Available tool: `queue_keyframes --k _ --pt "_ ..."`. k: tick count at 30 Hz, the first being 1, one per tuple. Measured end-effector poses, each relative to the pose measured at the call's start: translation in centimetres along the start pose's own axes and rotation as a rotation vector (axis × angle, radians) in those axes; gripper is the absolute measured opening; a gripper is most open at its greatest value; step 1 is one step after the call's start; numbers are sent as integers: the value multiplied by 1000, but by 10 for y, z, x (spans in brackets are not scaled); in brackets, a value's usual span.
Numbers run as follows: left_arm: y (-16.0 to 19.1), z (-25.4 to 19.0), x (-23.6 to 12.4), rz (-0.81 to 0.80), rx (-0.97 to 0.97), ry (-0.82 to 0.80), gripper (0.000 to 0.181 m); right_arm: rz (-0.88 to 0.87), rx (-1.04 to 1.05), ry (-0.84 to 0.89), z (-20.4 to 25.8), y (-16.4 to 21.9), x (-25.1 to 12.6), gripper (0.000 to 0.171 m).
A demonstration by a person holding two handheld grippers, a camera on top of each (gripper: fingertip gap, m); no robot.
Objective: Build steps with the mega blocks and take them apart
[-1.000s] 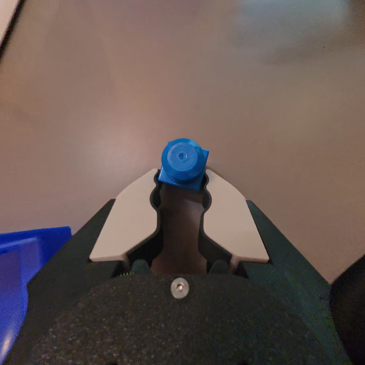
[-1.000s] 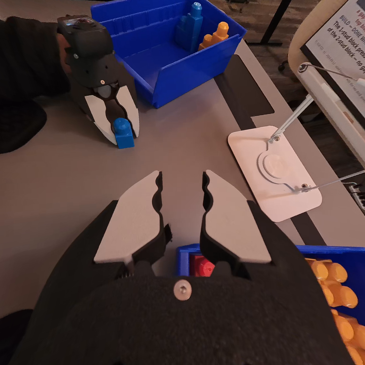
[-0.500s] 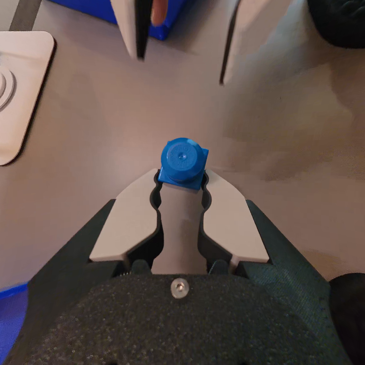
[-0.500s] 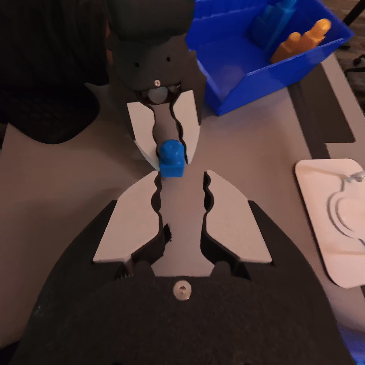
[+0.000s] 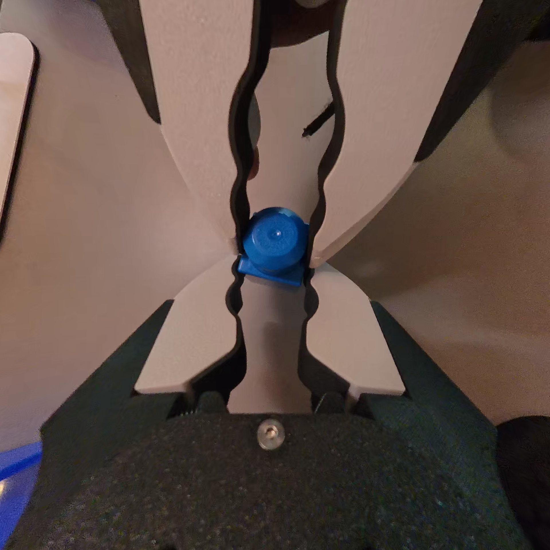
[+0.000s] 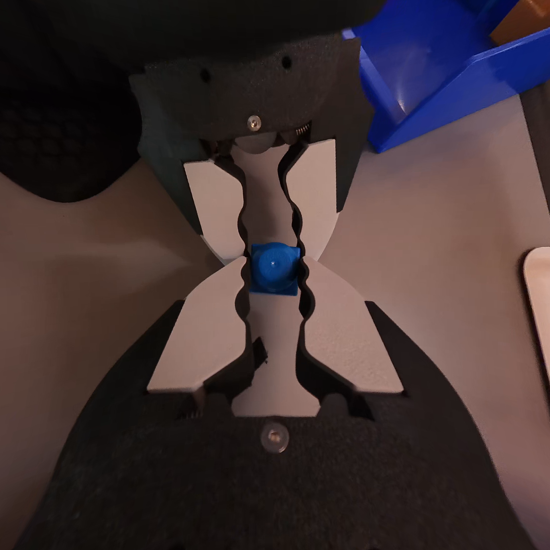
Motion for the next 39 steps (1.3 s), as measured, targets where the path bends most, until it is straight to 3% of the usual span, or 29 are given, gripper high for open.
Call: queue_keyframes --k 5,7,11,16,21,29,39 --pt "-3 2 -7 -110 0 0 36 -20 13 -1 -4 2 -20 29" --pt "-3 8 -14 -203 -25 -33 45 -41 24 22 -12 2 -41 29" --pt "-3 26 -35 -419 -154 -106 43 -68 46 128 -40 3 -101 29" --pt "2 43 -57 -619 -246 -285 30 11 89 290 -82 27 -172 29" --pt "13 55 -78 -779 -331 -468 7 128 176 401 -113 72 -213 29" --pt "25 62 -101 -896 -404 -696 0 281 264 350 -130 144 -208 29" --pt "26 62 -96 -856 -372 -720 0 385 301 238 -135 181 -172 30"
Point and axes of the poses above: each gripper's, where its closed fingertips meet, x out along the fingers, y out of its underside, z = x × y across the jaws, the point moved 9 cm from there along -x, back along the fingers, and after that the axes turned 3 degrees about x, right-handed, at the moved point
